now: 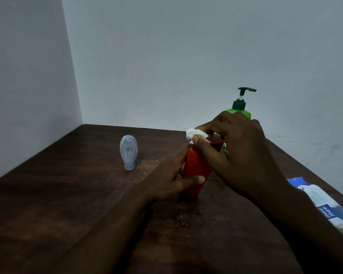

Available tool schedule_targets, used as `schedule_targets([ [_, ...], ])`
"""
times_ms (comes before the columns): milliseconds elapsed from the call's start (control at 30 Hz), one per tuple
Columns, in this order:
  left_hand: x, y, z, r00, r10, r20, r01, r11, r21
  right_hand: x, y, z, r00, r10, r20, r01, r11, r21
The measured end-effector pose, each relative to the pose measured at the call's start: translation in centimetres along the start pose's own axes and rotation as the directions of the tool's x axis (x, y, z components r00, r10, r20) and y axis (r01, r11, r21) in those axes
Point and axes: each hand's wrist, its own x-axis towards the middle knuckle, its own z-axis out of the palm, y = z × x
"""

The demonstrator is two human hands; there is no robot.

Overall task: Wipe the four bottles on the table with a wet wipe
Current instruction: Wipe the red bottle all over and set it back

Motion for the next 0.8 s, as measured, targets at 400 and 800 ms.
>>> schedule_targets([
  [400, 0.2, 0.2, 0.2, 0.999, -0.038, 0.003, 0.038, 0.999, 0.012, -0.8, 3.2, -2.2, 0.934, 0.358, -0.016, -0.338, 0.895, 0.291],
  [800, 0.0, -0.1, 0.2, 1.000, 0.000, 0.007, -0.001, 1.000, 0.014, 1.0, 0.3, -0.6, 0.994, 0.096, 0.060, -0.102, 0.991, 0.092],
])
